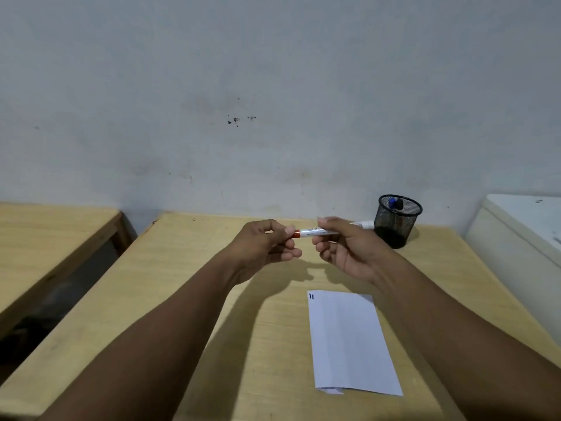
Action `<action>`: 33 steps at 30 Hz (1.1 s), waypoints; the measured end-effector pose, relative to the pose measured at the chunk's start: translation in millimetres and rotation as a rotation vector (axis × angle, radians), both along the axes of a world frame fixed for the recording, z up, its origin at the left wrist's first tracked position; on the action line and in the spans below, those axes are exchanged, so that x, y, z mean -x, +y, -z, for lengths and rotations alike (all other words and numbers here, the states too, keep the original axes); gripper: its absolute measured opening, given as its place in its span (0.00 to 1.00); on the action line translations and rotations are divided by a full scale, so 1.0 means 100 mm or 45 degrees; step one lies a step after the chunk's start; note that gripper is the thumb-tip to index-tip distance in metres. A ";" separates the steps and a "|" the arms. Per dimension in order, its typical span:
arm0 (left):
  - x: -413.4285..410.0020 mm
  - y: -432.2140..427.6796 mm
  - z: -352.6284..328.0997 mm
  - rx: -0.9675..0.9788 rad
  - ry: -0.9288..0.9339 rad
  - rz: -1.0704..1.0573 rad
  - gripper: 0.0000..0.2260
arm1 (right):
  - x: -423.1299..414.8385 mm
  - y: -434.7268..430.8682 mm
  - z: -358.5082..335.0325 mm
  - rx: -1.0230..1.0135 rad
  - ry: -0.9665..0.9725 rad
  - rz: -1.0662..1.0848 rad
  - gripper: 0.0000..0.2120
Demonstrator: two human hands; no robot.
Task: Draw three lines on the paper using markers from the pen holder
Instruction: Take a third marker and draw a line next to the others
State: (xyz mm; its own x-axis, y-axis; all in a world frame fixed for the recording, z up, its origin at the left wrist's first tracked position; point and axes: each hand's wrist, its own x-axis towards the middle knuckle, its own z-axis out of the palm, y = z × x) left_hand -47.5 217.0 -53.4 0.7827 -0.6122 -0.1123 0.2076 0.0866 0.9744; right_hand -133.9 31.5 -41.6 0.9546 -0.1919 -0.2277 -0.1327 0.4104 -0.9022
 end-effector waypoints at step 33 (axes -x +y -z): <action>0.21 -0.11 0.34 -1.410 -0.902 0.471 0.37 | 0.54 0.16 0.74 0.789 -0.021 0.194 0.11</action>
State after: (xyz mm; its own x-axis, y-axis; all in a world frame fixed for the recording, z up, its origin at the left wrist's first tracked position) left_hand -68.8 205.5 -87.3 0.6888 -0.6489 -0.3233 -0.5203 -0.7529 0.4030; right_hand -187.4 47.8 -116.0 0.9087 -0.4171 -0.0159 -0.0977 -0.1755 -0.9796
